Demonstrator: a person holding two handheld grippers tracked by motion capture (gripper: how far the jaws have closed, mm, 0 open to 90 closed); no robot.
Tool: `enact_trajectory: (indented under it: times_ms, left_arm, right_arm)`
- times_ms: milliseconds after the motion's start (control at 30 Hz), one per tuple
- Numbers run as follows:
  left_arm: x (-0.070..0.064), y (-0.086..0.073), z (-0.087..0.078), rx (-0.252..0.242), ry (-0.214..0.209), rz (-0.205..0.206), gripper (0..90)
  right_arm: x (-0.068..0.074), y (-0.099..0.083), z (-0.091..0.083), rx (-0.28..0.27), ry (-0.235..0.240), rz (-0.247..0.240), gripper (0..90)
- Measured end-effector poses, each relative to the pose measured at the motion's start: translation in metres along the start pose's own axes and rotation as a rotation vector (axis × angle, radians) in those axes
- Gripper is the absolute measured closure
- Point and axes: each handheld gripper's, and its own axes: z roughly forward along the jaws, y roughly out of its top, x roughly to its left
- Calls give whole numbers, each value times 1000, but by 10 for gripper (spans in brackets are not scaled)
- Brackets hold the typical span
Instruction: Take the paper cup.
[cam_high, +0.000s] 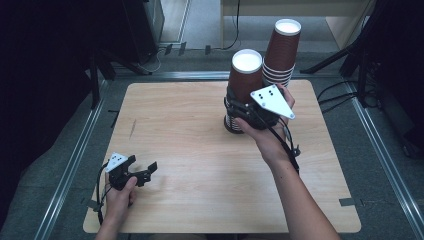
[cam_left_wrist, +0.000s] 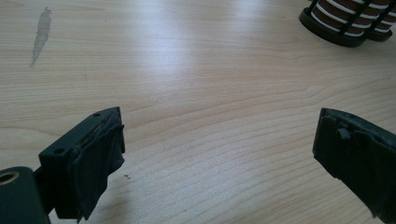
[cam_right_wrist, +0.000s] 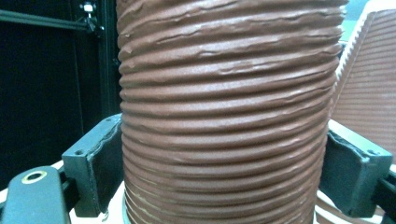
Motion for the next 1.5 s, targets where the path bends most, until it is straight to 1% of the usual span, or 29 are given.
enact_trajectory:
  times_ms: [67,167,200,267,333,367,433,467,500,533,633,700,767,800,833,933,1033,1067,1133,1167,1200,1233,1267,1300,1333,1367,1433,1467,1500]
  left_arm:
    - [0,0,0,0,0,0,22]
    - [0,0,0,-1,1,0,22]
    - [0,0,0,-1,1,0,22]
    - [0,0,0,0,-1,-3,22]
    - [1,1,0,5,-3,-3,22]
    - [1,1,-1,5,-4,-2,22]
    - [0,2,0,10,-1,9,22]
    - [-2,3,0,11,0,21,21]
    - [-4,4,0,16,10,42,22]
    - [-6,5,1,16,10,50,22]
    - [-12,13,1,-1,-8,52,22]
    - [-19,18,2,-13,-35,56,22]
    - [-26,22,5,-11,-44,78,22]
    - [-35,25,8,-11,-45,108,22]
    - [-35,25,8,-11,-45,108,22]
    - [-46,30,17,-1,-68,133,22]
    - [-55,33,26,-2,-104,111,22]
    - [-62,33,30,-11,-129,109,22]
    - [-65,34,33,-9,-131,112,22]
    - [-70,39,35,-16,-154,117,22]
    - [-70,39,35,-16,-154,117,22]
    - [-77,46,35,-28,-172,131,22]
    - [-77,46,35,-28,-172,131,22]
    - [-83,51,33,-36,-196,152,22]
    - [-83,51,33,-36,-196,152,22]
    - [-88,55,32,-40,-217,168,22]
    - [-91,55,31,-42,-227,168,22]
    - [-97,56,30,-48,-243,175,22]
    - [-97,56,30,-48,-243,175,21]
  right_arm:
    - [1,-3,-2,2,0,-6,124]
    - [3,-12,-7,11,-3,-44,124]
    - [3,-14,-9,13,-4,-47,124]
    - [2,-23,-15,21,-1,-37,124]
    - [1,-26,-18,25,-4,-30,124]
    - [-1,-34,-22,32,-8,-15,124]
    - [-3,-38,-23,38,-5,-7,124]
    - [-5,-47,-26,51,-1,9,124]
    - [-6,-51,-28,55,-3,9,124]
    - [-6,-51,-28,55,-3,9,124]
    - [-8,-63,-32,66,-3,7,124]
    - [-10,-70,-35,77,-13,4,123]
    - [-13,-81,-42,89,-29,3,123]
    - [-14,-84,-45,88,-33,-4,123]
    - [-16,-88,-48,88,-38,-14,124]
    - [-19,-95,-52,95,-50,-33,123]
    - [-24,-108,-58,112,-72,-33,124]
    - [-25,-110,-59,123,-71,-43,124]
    - [-25,-114,-61,126,-60,-72,123]
    - [-25,-116,-62,129,-53,-79,123]
    - [-25,-116,-62,129,-53,-79,123]
    - [-22,-121,-62,141,-54,-97,123]
    - [-20,-123,-62,149,-54,-114,123]
    - [-18,-125,-62,156,-53,-131,123]
    - [-15,-128,-61,161,-51,-151,123]
    - [-13,-129,-61,168,-48,-161,123]
    - [-8,-133,-61,176,-37,-185,122]
    - [-6,-135,-61,179,-38,-203,121]
    - [-6,-135,-61,179,-38,-203,121]
